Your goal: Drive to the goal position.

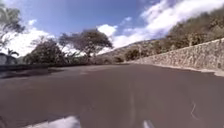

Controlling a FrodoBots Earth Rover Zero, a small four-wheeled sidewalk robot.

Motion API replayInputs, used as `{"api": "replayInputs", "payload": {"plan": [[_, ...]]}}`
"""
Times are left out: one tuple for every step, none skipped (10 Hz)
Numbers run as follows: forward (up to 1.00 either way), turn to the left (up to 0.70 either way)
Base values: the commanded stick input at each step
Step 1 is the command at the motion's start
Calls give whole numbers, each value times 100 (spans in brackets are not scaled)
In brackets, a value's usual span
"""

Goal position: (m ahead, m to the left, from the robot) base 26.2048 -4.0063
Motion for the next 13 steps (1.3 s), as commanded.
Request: {"api": "replayInputs", "payload": {"plan": [[70, 0], [70, -22], [70, -35], [70, -35], [70, -35], [70, -35], [70, -35], [70, -35], [70, -35], [70, -35], [70, -28], [70, -9], [70, 0]]}}
